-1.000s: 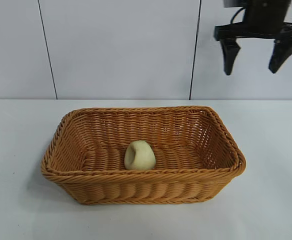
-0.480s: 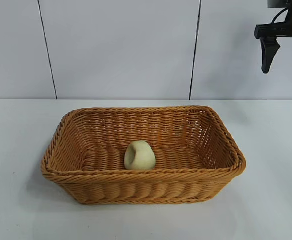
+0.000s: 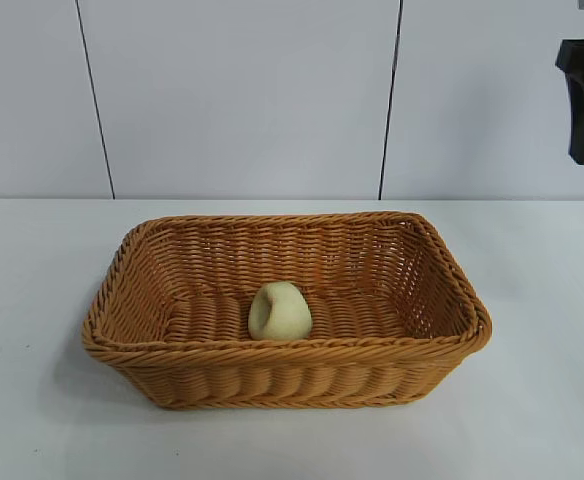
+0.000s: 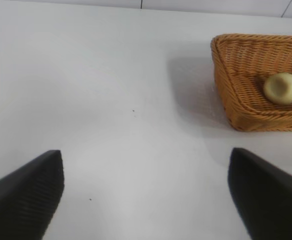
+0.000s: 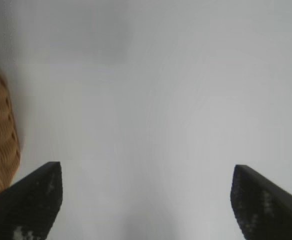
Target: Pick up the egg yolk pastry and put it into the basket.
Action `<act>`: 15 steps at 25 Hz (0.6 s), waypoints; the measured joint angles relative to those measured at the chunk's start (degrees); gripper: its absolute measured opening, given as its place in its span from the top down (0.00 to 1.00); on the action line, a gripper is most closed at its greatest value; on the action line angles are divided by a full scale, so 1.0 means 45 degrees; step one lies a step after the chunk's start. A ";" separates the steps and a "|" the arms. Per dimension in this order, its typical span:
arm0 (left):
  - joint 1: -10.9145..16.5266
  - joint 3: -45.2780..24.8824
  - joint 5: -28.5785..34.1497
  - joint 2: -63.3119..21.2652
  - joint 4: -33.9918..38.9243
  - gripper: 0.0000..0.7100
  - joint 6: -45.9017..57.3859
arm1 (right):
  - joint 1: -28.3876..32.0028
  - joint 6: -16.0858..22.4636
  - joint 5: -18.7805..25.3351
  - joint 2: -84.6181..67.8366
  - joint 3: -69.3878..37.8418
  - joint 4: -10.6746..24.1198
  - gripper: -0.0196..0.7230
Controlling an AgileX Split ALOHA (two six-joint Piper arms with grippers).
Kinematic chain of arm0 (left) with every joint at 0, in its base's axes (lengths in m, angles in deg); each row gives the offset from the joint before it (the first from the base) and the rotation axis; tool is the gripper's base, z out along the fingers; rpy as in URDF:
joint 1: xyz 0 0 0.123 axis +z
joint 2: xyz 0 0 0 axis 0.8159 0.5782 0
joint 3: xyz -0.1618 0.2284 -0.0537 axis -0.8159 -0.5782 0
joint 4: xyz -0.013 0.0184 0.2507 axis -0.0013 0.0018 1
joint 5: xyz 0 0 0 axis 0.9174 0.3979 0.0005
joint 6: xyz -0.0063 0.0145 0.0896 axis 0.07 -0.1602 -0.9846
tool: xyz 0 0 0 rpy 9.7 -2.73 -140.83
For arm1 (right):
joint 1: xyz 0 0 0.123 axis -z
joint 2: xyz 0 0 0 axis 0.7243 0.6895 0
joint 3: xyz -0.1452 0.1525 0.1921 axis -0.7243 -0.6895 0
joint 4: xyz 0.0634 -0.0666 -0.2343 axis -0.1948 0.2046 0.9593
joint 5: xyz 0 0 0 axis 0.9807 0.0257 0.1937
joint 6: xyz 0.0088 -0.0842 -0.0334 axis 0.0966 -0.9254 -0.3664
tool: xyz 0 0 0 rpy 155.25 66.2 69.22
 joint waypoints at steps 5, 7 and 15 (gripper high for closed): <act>0.0000 0.0000 0.0000 0.0000 0.0000 0.09 0.0000 | 0.0000 -0.0388 0.0027 -0.3554 -0.3643 0.0000 0.09; 0.0000 0.0000 0.0000 0.0000 0.0000 0.09 0.0000 | 0.0000 -0.0570 -0.0105 -0.5073 -0.4878 0.0000 0.09; 0.0000 0.0000 0.0000 0.0000 0.0000 0.09 0.0000 | 0.0000 -0.1077 -0.1631 -1.0702 -0.9431 0.0000 0.09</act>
